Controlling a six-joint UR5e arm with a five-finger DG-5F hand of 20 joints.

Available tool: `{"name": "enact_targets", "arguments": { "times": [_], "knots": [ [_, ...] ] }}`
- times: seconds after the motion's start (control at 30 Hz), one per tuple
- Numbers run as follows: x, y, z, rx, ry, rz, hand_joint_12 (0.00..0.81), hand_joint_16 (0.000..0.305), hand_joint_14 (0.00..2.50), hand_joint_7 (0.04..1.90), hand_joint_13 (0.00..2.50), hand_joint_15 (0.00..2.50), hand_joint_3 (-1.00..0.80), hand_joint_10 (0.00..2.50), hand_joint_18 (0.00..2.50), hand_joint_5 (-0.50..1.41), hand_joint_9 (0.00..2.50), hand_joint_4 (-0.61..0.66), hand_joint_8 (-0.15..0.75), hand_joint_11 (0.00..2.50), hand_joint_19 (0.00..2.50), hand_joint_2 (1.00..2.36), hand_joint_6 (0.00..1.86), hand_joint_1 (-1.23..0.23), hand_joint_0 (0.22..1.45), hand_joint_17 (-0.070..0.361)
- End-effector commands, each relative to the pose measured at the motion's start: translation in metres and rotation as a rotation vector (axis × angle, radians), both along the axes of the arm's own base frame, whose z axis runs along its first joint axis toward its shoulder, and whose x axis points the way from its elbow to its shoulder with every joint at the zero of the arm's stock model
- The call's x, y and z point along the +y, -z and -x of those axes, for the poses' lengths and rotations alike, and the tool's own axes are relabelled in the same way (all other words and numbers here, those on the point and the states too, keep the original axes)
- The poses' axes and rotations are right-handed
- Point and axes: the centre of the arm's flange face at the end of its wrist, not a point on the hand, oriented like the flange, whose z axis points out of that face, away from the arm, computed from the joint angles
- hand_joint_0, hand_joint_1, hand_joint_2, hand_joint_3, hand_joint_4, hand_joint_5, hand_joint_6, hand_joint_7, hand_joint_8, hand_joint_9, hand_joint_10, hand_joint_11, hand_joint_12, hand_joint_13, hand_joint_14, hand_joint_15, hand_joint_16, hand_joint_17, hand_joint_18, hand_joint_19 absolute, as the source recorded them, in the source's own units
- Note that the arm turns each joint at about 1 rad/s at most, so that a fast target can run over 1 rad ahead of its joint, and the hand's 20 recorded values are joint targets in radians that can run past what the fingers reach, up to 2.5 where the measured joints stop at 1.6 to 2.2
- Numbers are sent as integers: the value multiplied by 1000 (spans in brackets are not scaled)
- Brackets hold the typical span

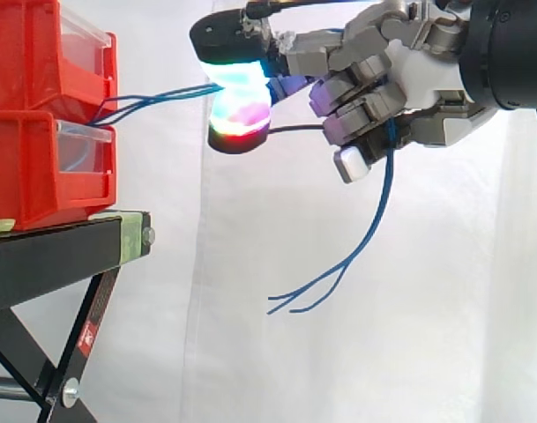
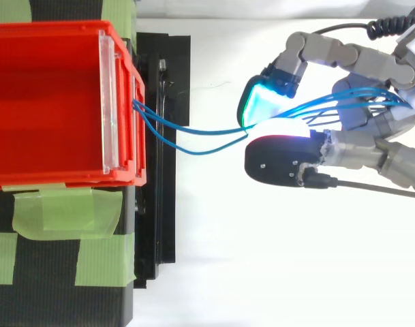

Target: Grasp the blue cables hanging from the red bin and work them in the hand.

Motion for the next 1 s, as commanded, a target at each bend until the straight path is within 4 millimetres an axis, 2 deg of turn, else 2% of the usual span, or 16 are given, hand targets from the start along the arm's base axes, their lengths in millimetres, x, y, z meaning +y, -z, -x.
{"name": "enact_targets", "arguments": {
  "times": [0.0, 0.27, 0.4, 0.47, 0.57, 0.73, 0.87, 0.97],
  "knots": [
    [0, 0, 0, 2, 1, 3, 706, 210, 2500, 1440, 2097, 2148, -358, 2500, 2500, 480, 1706, 288, 580, 2500, 766, 1026, 4, -604, 914, 158],
    [-1, -1, -1, 0, 3, 4, 706, 210, 2500, 1373, 2097, 2148, -467, 2500, 2500, 428, 1706, 296, 580, 2500, 766, 1022, 9, -598, 944, 158],
    [-2, -1, -1, -1, 4, 3, 706, 210, 2500, 1376, 2097, 2148, -623, 2500, 2500, 421, 1706, 299, 580, 2500, 766, 1019, 9, -593, 934, 158],
    [-1, 0, -1, 0, 3, 4, 706, 210, 2500, 1382, 2097, 2148, -577, 2500, 2500, 427, 1706, 291, 580, 2500, 766, 1019, 7, -594, 926, 158],
    [0, -1, -1, -2, -1, 5, 706, 210, 2500, 1379, 2097, 2148, -272, 2500, 2500, 397, 1706, 281, 580, 2500, 766, 1026, 8, -575, 946, 158],
    [0, -1, -1, -1, -4, 8, 706, 210, 2500, 1369, 2097, 2148, -22, 2500, 2500, 396, 1706, 294, 580, 2500, 766, 1015, 5, -576, 958, 158],
    [0, -1, -1, -2, -4, 8, 706, 210, 2500, 1352, 2097, 2148, 65, 2500, 2500, 391, 1706, 303, 580, 2500, 766, 1005, 6, -576, 945, 158],
    [-1, -1, -1, -2, -2, 8, 706, 210, 2500, 1353, 2097, 2148, 28, 2500, 2500, 381, 1706, 318, 580, 2500, 766, 1000, 6, -593, 932, 158]
  ]
}}
